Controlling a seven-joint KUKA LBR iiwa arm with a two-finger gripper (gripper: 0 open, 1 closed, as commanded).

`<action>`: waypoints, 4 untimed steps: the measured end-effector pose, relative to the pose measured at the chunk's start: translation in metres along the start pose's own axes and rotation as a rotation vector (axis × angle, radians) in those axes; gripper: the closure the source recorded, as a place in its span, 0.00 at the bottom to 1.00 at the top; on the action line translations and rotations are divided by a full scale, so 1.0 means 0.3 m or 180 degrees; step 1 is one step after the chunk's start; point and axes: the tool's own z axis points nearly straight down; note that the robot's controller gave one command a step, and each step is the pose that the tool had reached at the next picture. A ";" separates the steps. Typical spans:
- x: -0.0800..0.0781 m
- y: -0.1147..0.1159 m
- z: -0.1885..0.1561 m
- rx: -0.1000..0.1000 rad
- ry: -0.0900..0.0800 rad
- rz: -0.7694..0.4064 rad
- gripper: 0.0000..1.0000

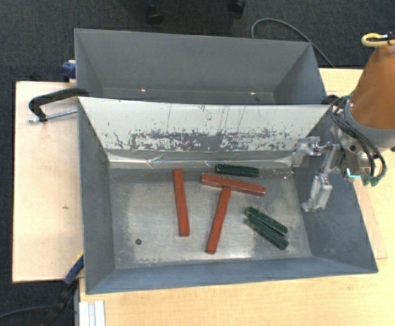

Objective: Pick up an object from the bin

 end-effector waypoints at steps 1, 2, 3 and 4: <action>0.143 0.120 0.523 -0.0005 0.0007 0.1110 0.00; 0.128 0.125 0.407 -0.0004 -0.0041 0.1131 0.00; 0.127 0.162 0.413 -0.0005 -0.0031 0.1397 0.00; 0.133 0.158 0.518 -0.0005 -0.0008 0.1704 0.00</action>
Offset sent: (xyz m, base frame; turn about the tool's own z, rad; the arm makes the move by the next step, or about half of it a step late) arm -0.0420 0.0345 -0.1543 0.3488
